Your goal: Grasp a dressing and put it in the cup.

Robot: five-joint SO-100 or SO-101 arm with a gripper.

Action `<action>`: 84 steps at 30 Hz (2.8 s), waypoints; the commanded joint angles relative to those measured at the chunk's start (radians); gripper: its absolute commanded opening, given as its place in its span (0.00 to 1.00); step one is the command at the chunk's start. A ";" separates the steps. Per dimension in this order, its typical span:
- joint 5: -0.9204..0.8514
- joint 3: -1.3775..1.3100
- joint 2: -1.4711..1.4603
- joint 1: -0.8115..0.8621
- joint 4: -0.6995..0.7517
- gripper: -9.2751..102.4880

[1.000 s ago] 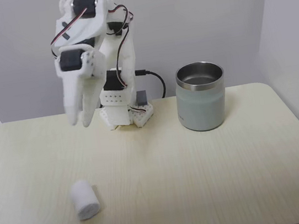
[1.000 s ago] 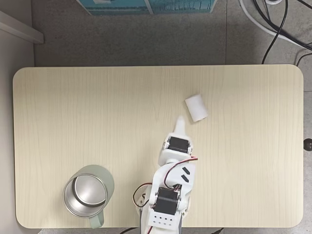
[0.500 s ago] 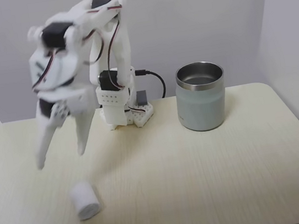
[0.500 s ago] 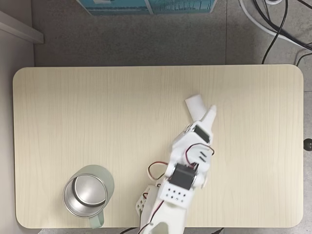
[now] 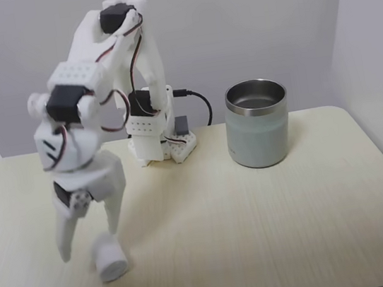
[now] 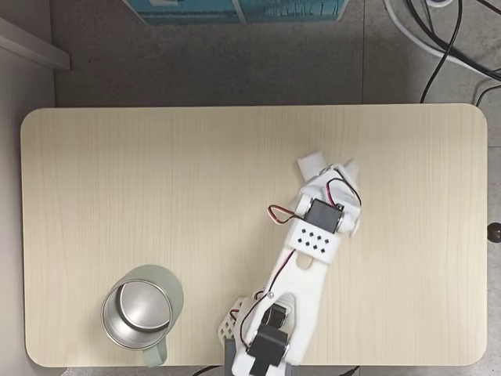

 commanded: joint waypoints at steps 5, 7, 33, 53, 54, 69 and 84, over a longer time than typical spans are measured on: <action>-0.014 0.054 0.126 -0.055 -0.009 0.33; -0.017 0.074 0.170 -0.048 -0.006 0.33; -0.095 0.518 0.514 -0.005 0.321 0.08; -0.201 0.505 -0.225 -0.336 0.437 0.08; -0.213 0.503 -0.259 -0.360 0.437 0.08; -0.457 0.472 -0.641 -0.821 0.509 0.08; -0.664 0.359 -0.749 -1.305 0.620 0.08</action>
